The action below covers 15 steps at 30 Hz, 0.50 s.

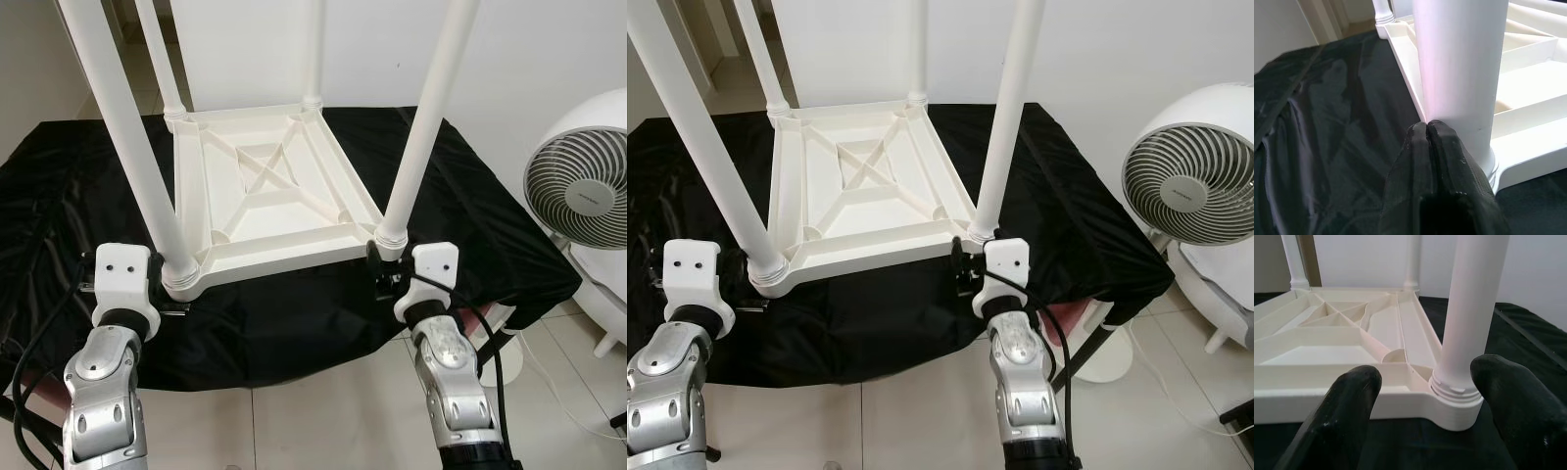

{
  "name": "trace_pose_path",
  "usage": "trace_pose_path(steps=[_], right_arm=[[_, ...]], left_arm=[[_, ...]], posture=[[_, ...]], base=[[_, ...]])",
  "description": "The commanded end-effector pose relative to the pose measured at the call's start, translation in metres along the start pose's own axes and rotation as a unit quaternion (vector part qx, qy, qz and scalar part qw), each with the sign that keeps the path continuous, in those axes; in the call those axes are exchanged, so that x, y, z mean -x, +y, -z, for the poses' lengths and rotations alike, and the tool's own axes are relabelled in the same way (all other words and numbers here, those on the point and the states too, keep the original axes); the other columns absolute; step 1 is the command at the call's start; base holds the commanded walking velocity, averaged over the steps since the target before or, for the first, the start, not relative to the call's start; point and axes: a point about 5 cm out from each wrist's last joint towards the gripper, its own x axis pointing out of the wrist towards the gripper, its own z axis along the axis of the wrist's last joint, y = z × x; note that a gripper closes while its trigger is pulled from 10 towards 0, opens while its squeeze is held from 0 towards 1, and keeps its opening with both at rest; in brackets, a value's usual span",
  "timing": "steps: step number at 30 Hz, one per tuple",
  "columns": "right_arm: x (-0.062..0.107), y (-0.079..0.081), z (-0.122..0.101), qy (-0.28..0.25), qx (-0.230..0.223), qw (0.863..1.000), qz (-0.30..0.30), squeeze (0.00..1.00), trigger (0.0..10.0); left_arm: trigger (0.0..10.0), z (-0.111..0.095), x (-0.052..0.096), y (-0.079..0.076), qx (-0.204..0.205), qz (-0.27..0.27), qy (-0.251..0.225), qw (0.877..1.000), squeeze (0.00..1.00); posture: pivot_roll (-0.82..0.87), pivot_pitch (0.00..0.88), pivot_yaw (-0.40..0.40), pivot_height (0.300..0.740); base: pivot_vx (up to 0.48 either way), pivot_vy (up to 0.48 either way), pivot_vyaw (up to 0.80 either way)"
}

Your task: Building children table

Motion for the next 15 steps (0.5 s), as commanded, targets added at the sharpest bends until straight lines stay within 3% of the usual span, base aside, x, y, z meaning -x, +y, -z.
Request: trace_pose_path(steps=[1, 8, 13, 15], right_arm=[[-0.002, 0.005, 0.001, 0.005, -0.010, 1.000, -0.010, 0.00, 10.0], [-0.008, 0.005, -0.001, 0.003, -0.017, 1.000, -0.016, 0.00, 10.0], [-0.012, 0.006, 0.000, 0.010, -0.016, 1.000, -0.017, 0.00, 10.0], [-0.012, 0.009, -0.002, 0.003, -0.030, 0.999, -0.027, 0.00, 10.0]], left_arm=[[10.0, 0.003, 0.000, 0.008, -0.005, -0.096, -0.006, 0.995, 0.00], [10.0, 0.001, -0.001, 0.003, -0.011, -0.093, -0.019, 0.995, 0.00], [10.0, 0.000, 0.001, -0.001, -0.017, -0.090, -0.028, 0.995, 0.00], [10.0, 0.001, 0.003, -0.003, -0.018, -0.089, -0.026, 0.996, 0.00]], posture=[[-0.05, 0.047, 0.035, 0.740], [-0.04, 0.028, 0.022, 0.740], [-0.01, 0.022, 0.008, 0.740], [0.00, 0.024, 0.004, 0.740]], base=[[0.000, 0.000, 0.00], [0.000, 0.000, 0.00], [0.457, 0.000, 0.74], [0.452, 0.000, 0.00]])
